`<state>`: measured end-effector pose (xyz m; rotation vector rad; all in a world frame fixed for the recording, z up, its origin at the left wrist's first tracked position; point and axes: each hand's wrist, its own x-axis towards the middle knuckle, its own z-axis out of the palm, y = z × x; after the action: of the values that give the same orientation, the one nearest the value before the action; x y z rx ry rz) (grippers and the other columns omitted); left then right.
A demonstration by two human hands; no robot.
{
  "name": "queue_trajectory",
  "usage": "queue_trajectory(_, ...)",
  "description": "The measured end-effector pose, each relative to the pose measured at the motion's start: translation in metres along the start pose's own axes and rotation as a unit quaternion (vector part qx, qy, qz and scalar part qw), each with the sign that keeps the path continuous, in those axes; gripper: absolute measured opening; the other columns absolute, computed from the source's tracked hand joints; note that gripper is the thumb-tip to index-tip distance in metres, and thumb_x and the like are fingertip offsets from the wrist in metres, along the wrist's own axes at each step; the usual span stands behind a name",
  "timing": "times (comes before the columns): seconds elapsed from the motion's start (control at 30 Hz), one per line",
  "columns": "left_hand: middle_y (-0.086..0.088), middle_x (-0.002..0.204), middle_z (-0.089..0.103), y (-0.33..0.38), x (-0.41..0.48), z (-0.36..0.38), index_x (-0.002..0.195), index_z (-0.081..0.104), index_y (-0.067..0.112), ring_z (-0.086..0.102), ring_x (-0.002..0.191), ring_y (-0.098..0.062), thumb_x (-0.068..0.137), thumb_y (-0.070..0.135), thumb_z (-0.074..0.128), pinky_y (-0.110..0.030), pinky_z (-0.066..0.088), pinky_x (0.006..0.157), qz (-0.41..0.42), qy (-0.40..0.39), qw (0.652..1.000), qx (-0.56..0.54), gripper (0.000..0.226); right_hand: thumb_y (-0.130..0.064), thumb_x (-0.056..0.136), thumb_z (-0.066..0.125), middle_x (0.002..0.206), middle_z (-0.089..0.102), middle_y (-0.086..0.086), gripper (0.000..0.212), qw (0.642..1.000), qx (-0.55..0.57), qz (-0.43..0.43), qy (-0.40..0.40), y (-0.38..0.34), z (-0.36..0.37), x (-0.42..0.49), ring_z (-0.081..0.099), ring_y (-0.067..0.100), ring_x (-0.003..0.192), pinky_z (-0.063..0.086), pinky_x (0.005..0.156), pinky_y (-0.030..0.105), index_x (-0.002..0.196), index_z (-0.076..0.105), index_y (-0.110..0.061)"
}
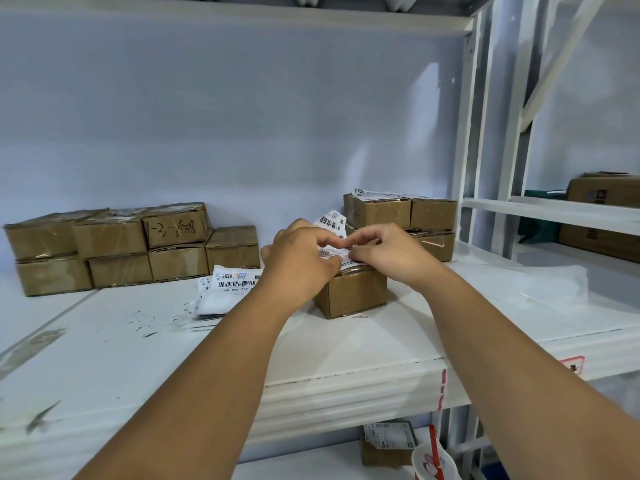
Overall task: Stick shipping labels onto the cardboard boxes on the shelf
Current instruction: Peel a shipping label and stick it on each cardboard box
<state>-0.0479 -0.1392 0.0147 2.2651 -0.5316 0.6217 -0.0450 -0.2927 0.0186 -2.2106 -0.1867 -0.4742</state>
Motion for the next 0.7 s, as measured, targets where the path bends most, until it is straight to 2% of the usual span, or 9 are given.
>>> queue_trajectory(0.1,0.014,0.1,0.06,0.001,-0.001,0.001,0.09,0.069,0.036,0.054,0.108,-0.012,0.083,0.017,0.064,-0.042,0.036,0.102,0.046,-0.015,0.999,-0.002,0.021,-0.019,0.085,0.062,0.081,0.065,-0.011,0.015,1.0,0.01,0.009,-0.014,0.0,0.0,0.0,0.057,0.004,0.079,0.042,0.069,0.02,0.091,0.073,-0.027)
queue_trajectory(0.17,0.01,0.105,0.068,0.0,-0.002,0.002,0.097,0.071,0.033,0.057,0.107,-0.013,0.086,0.016,0.058,-0.039,0.037,0.103,0.046,-0.027,0.999,-0.008,0.024,-0.018,0.085,0.061,0.086,0.07,-0.008,0.016,1.0,0.018,0.012,-0.015,0.001,0.001,0.001,0.062,0.01,0.089,0.046,0.081,0.026,0.09,0.074,-0.026)
queue_trajectory(0.23,0.007,0.105,0.069,-0.002,-0.002,0.003,0.102,0.071,0.033,0.058,0.104,-0.014,0.089,0.017,0.055,-0.035,0.04,0.1,0.029,-0.04,0.999,-0.014,0.026,-0.017,0.084,0.061,0.088,0.072,-0.006,0.017,0.999,0.026,0.014,-0.016,0.001,0.002,0.002,0.064,0.013,0.094,0.047,0.086,0.029,0.088,0.074,-0.026)
queue_trajectory(0.33,0.008,0.107,0.069,-0.004,0.0,0.005,0.101,0.071,0.03,0.06,0.101,-0.012,0.09,0.019,0.054,-0.025,0.046,0.089,-0.008,-0.056,0.998,-0.041,0.024,-0.017,0.083,0.061,0.083,0.07,-0.008,0.017,0.999,0.031,0.017,-0.018,0.002,0.001,0.002,0.062,0.011,0.088,0.045,0.079,0.027,0.086,0.074,-0.028)
queue_trajectory(0.43,0.009,0.101,0.07,-0.007,0.004,0.005,0.088,0.071,0.03,0.061,0.098,-0.013,0.09,0.023,0.054,-0.026,0.046,0.082,-0.037,-0.037,0.997,-0.06,0.019,-0.017,0.085,0.062,0.083,0.066,-0.013,0.017,0.999,0.036,0.024,-0.017,0.002,0.0,0.002,0.057,0.003,0.082,0.039,0.069,0.018,0.093,0.074,-0.026)
queue_trajectory(0.57,0.007,0.108,0.069,-0.008,0.005,0.003,0.093,0.072,0.024,0.06,0.101,-0.013,0.092,0.02,0.05,-0.02,0.038,0.075,-0.06,-0.017,0.997,-0.04,0.023,-0.018,0.085,0.064,0.088,0.066,-0.015,0.017,0.998,0.041,0.031,-0.019,0.002,0.0,0.002,0.056,0.0,0.086,0.038,0.07,0.017,0.094,0.074,-0.028)
queue_trajectory(0.7,0.006,0.107,0.069,-0.009,0.006,0.004,0.093,0.071,0.023,0.06,0.101,-0.015,0.091,0.02,0.051,-0.019,0.039,0.076,-0.077,-0.005,0.997,-0.025,0.021,-0.017,0.084,0.065,0.096,0.067,-0.012,0.021,0.998,0.047,0.034,-0.018,0.003,0.001,0.004,0.058,0.003,0.096,0.04,0.081,0.019,0.098,0.071,-0.029)
